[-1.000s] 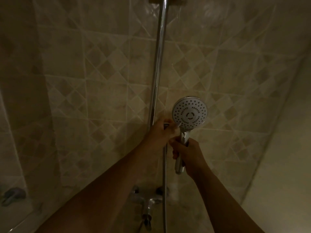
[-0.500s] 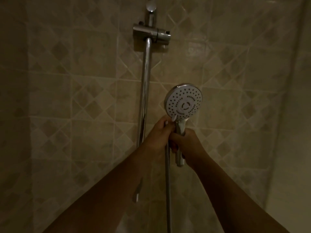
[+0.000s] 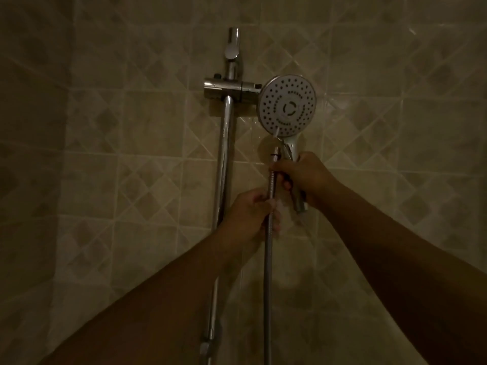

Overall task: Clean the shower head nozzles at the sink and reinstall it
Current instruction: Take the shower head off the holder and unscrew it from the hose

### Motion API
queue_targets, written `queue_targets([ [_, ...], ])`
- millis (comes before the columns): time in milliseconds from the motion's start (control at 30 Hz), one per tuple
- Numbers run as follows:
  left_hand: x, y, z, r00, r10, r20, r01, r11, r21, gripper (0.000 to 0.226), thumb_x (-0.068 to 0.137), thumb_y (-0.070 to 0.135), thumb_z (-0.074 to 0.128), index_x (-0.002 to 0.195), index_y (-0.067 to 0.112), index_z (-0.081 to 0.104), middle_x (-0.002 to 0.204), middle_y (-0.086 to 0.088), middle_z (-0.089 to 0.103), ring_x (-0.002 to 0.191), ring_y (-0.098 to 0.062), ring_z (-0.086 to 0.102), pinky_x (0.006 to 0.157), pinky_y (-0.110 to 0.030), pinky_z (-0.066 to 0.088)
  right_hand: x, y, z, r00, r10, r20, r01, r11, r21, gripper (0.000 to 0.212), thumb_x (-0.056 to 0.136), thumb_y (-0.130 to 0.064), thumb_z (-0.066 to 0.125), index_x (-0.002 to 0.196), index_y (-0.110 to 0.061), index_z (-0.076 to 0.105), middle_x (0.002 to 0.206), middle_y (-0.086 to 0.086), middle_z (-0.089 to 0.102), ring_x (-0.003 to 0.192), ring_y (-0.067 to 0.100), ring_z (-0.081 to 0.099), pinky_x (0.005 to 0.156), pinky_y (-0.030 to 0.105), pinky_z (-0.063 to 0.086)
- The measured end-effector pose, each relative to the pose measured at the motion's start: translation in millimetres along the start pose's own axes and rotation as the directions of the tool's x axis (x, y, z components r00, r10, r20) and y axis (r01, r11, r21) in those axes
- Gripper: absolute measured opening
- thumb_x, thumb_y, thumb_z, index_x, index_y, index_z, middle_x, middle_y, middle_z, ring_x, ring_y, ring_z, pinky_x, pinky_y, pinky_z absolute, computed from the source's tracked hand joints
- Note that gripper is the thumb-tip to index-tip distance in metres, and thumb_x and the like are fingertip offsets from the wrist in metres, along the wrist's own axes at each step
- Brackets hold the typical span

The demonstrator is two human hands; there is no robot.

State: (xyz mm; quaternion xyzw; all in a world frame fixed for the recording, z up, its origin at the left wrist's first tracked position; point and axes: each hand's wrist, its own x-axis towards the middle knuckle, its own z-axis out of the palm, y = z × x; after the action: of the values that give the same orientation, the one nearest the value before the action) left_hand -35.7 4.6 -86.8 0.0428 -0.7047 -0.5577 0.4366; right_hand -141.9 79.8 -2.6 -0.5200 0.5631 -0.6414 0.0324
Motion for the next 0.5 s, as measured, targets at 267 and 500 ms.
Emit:
queue_targets([
  [267, 71, 49, -2, 0.956, 0.208, -0.208, -0.119, 0.921, 0.37, 0.028, 0.093, 0.027, 0.062, 0.076, 0.006, 0.058, 0.085, -0.027, 0.067, 0.079, -0.042, 0.068, 0.071, -0.058, 0.058, 54, -60, -5, 0.981, -0.16, -0.105, 0.145, 0.979, -0.143, 0.021, 0.084, -0.011, 0.067, 0.065, -0.002, 0.065, 0.05, 0.007, 0.06, 0.038, 0.012, 0.051, 0.042, 0.023, 0.045],
  [500, 99, 81, -1, 0.886, 0.332, -0.324, -0.133, 0.851, 0.509, 0.035, 0.092, 0.045, 0.061, 0.077, 0.013, 0.054, 0.078, -0.006, 0.062, 0.079, -0.028, 0.065, 0.061, -0.032, 0.048, 82, -100, -5, 0.95, -0.268, -0.163, 0.235, 0.952, -0.193, 0.022, 0.084, -0.016, 0.067, 0.067, -0.002, 0.065, 0.062, 0.015, 0.061, 0.048, 0.021, 0.054, 0.049, 0.03, 0.047],
])
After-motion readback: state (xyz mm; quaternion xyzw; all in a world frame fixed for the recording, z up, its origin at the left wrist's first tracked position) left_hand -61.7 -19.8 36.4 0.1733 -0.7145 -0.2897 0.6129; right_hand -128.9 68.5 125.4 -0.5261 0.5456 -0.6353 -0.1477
